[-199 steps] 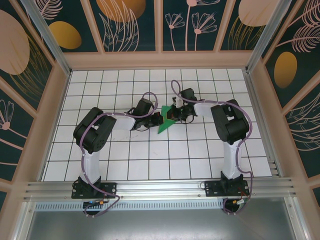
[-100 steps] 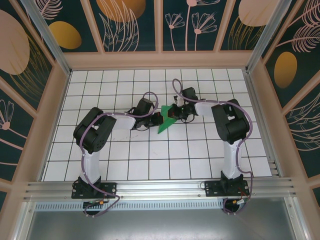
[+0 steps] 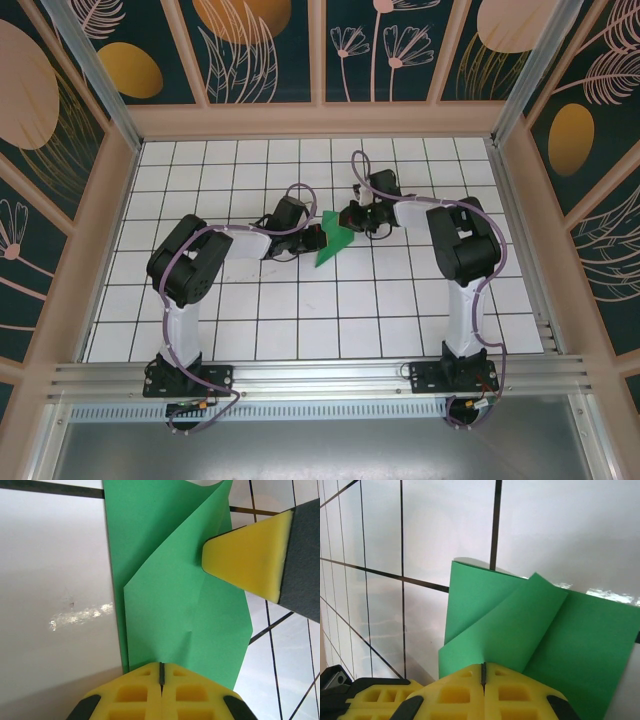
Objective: Fold a paper plane with a square sheet of paper (pick it up from the middle)
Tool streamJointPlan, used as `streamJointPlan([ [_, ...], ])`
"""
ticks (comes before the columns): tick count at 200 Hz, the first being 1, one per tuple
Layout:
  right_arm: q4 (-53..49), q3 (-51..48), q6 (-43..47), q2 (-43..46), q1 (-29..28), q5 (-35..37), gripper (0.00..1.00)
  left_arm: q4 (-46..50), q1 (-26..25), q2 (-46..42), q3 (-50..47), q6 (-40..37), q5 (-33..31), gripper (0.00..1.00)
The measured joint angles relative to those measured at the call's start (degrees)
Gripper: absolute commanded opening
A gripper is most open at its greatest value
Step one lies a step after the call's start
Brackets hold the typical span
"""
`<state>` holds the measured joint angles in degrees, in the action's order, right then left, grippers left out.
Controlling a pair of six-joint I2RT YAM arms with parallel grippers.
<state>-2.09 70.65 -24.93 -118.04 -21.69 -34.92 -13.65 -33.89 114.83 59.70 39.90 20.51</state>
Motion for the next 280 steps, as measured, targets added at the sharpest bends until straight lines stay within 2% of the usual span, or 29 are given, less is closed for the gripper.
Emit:
streamJointPlan([
  [51, 0.2, 0.1, 0.4, -1.7, -1.9, -1.4, 0.04, 0.0, 0.0, 0.0, 0.0, 0.0, 0.0, 0.01],
  [119, -1.1, 3.1, -0.7, -4.1, -0.1, -4.0, 0.04, 0.4, 0.0, 0.2, 0.3, -1.4, -0.3, 0.00],
  [147, -1.1, 5.4, -1.7, -5.4, 2.1, -3.5, 0.04, 0.4, 0.0, 0.2, 0.3, -1.9, -0.2, 0.00],
  [218, -1.4, 10.6, -2.3, -7.0, 5.1, 3.5, 0.04, 0.5, 0.0, 0.2, 0.4, -2.2, -0.2, 0.00],
  [280, 0.0, 7.0, -2.2, -3.0, 2.4, 0.9, 0.04, 0.8, 0.0, 0.2, 0.6, -2.2, -0.2, 0.00],
])
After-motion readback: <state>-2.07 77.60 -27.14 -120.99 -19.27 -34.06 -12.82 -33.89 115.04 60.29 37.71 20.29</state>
